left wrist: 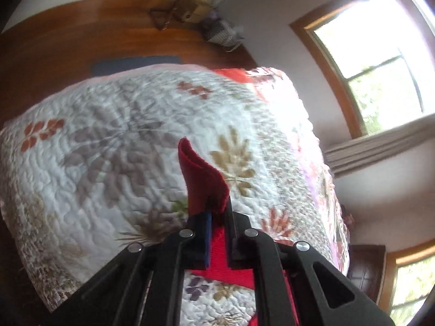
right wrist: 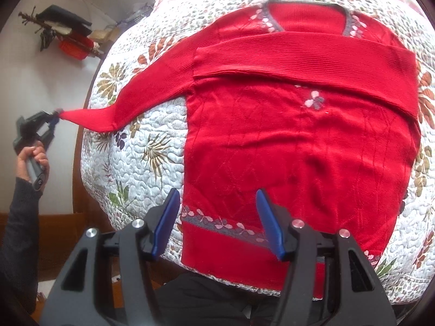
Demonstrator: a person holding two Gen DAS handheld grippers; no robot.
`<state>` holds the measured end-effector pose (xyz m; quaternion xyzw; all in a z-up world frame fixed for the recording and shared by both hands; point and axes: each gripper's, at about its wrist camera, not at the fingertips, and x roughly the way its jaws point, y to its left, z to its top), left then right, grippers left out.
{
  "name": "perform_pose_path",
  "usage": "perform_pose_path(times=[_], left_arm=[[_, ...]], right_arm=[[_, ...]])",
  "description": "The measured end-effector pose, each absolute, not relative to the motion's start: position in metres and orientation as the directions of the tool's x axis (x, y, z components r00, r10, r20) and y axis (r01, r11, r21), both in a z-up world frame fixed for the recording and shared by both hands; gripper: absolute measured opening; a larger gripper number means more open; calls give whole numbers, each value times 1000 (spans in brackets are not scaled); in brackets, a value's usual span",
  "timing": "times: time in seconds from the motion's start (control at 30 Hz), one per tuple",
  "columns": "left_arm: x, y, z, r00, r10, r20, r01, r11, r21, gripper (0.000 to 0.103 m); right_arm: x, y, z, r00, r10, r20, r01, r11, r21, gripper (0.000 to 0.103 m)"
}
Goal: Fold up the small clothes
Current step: 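Lift the sleeve with the left tool, fold it across the chest, release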
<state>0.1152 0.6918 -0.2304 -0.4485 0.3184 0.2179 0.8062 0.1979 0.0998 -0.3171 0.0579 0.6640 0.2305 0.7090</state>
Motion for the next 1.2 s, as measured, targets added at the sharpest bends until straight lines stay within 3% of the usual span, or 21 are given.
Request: perform_pose_path(times=[0.2,0.4,0.77,1.07,1.2], left_arm=[[195,601,-173,771,-66,-633,-412,707,-575,7],[265,496,-177,738,-217,-639,-250,791,-558,7],[351,327,-276,523,-408,-748,-85,849,-522,7],[369,250,-371,340,-409,-847,-72,886,-457,7],[365,240,-389,303,-410,-860,-69,891,-448,10]], right_arm=[[203,60,-316,56,439,-896,-165,890,426,59],[207,13,-315,115,452,-885,-85,892,445,59],[225,-70,-334,196,428,-882,81,889,450,59],[281,-81,-357,184,434,-882,51,892,449,59],[315,-74,-368,179,475,-862,32,873,488,66]])
